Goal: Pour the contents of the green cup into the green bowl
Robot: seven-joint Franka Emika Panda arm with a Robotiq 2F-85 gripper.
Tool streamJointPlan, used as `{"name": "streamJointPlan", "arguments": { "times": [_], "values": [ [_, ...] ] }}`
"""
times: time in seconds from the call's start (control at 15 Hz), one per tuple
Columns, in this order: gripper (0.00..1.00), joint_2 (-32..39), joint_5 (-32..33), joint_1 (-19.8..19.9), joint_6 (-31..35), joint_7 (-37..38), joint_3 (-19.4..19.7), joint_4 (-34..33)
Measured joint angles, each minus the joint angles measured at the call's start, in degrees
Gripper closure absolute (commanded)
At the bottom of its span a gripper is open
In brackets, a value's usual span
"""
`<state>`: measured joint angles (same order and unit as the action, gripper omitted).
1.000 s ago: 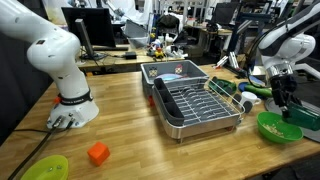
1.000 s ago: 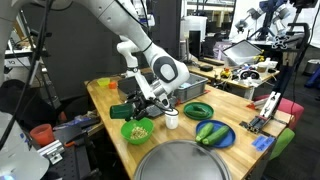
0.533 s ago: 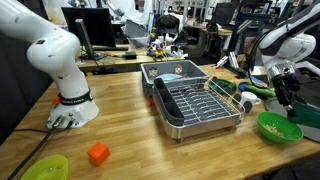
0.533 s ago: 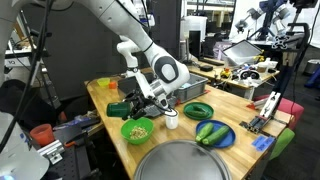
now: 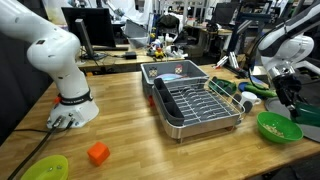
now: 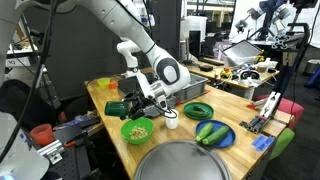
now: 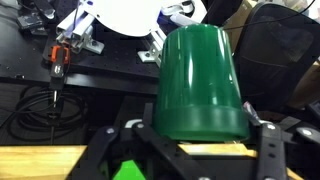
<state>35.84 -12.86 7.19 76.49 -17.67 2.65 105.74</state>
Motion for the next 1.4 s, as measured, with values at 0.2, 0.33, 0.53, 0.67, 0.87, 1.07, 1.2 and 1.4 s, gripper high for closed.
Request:
{"name": "streamJointPlan", "arguments": {
  "times": [0.2,0.33,0.53,0.67,0.87,1.07,1.2,1.4],
  "values": [
    [0.48,0.72,0.00,0.04,-0.95,1.31,0.04,-0.88],
    [0.48,0.95,0.00,0.05,-1.75,1.82,0.04,-1.28],
    [0.48,1.10,0.00,0.04,-2.97,2.27,0.04,-1.84],
    [0.48,1.26,0.00,0.04,-3.82,2.29,0.04,-2.12],
    [0.48,1.81,-0.01,0.04,-5.18,2.29,0.02,-2.63],
    [0.48,2.74,-0.03,0.04,-6.33,2.29,-0.08,-3.33],
    [0.48,3.19,-0.05,0.04,-6.82,2.29,-0.13,-3.88],
    [0.48,3.71,-0.11,0.04,-6.92,2.29,-0.14,-4.95]
  ]
}}
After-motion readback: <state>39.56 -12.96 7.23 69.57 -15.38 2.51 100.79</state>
